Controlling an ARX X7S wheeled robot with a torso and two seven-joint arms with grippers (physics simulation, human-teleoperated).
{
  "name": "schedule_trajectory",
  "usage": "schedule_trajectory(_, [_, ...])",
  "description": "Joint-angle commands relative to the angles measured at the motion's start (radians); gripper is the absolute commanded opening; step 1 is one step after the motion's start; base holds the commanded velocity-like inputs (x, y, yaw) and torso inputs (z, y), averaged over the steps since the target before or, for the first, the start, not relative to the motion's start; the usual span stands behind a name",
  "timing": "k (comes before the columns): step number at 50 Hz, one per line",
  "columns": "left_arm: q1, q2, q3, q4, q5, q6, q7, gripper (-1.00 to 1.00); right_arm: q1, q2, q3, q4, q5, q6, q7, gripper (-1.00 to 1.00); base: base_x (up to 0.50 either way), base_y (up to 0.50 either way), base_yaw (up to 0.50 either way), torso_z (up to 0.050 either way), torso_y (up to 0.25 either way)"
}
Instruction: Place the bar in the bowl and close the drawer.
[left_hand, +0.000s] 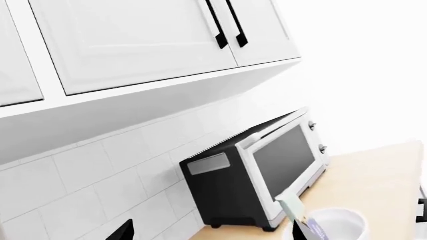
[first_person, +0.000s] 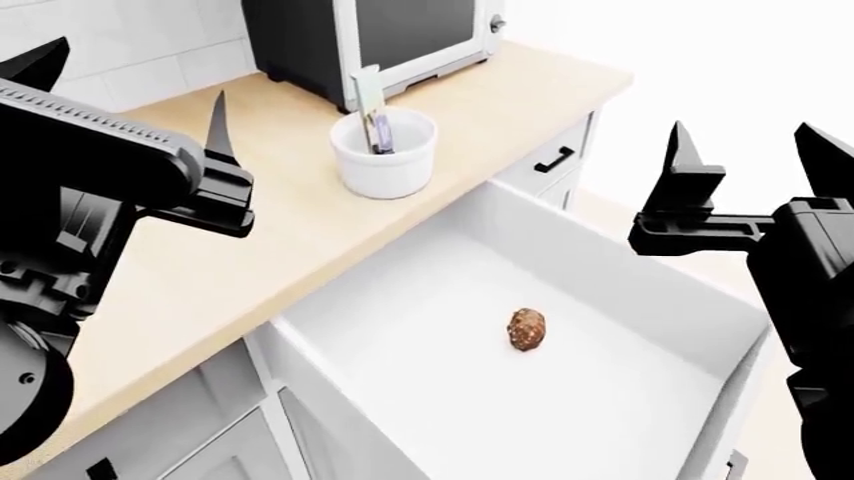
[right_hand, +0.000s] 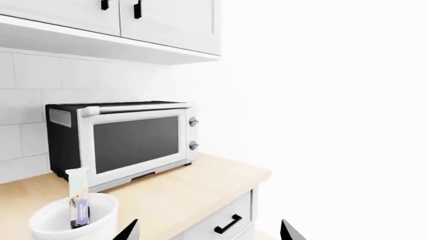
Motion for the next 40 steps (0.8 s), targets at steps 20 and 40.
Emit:
schedule_trajectory(20, [-0.02,0.011,0.041,-0.023,0.027,0.013,0.002,1.0,-0.009,0.006,0.006,-0.002,0.004,0.007,0.001,1.0,0.11,-0.12,0.0,0.0,0.0])
schedule_trajectory(40, [-0.008,0.0,0.034,-0.013,0.014,0.015,-0.006,1.0,-0.035,0.015,0.005,-0.004,-0.008,-0.021,-0.001,1.0,0.04,-0.1,0.0,0.0,0.0])
